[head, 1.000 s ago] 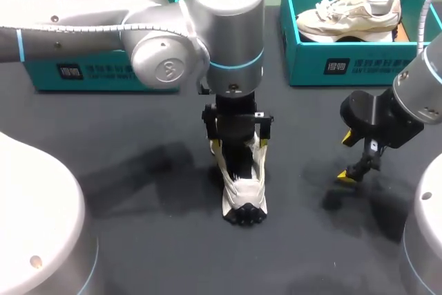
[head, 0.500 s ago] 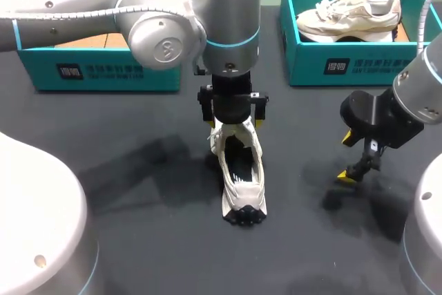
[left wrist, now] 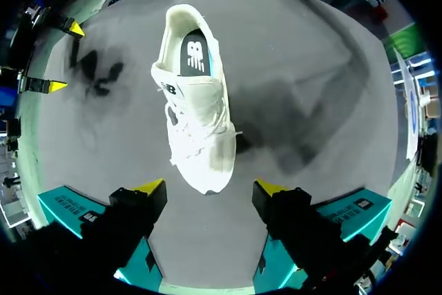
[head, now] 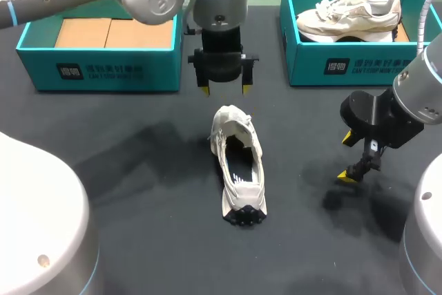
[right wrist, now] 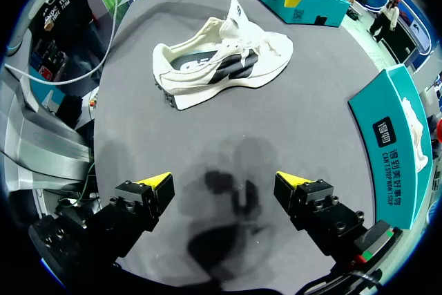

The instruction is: Take the shoe out of the shoebox, open the shoe tongue, remove and reinsert the insole, then place the shoe into the shoebox

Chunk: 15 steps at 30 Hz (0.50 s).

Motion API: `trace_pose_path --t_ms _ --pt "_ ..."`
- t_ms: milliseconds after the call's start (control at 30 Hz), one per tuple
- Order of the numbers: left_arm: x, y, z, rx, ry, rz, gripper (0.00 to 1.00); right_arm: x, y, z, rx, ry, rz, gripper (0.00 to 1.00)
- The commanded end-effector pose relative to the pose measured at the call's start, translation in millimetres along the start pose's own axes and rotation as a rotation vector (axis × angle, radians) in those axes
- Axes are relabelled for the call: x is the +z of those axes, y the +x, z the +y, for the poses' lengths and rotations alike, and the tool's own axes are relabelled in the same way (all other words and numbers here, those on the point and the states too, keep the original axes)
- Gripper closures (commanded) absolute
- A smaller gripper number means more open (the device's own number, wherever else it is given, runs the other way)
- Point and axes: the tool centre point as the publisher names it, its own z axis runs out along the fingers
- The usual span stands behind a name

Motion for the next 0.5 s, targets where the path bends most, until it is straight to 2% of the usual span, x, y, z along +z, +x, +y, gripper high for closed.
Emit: trace_pose_path --t_ms 33,200,500 --pt "-6.1 -6.9 9.1 -0.004 0.017 0.020 0.51 0.5 1.5 -0.4 0.001 0.001 -0.003 0.00" --pt "-8.9 -8.4 10.9 -0.028 0.038 0.021 0.50 0.5 1.5 -0.4 0.001 0.001 -0.003 0.00" --pt "3.0 -11.9 -3.0 -0.027 0.081 0.029 0.53 0.5 1.5 -0.4 0.001 0.001 -0.003 0.00"
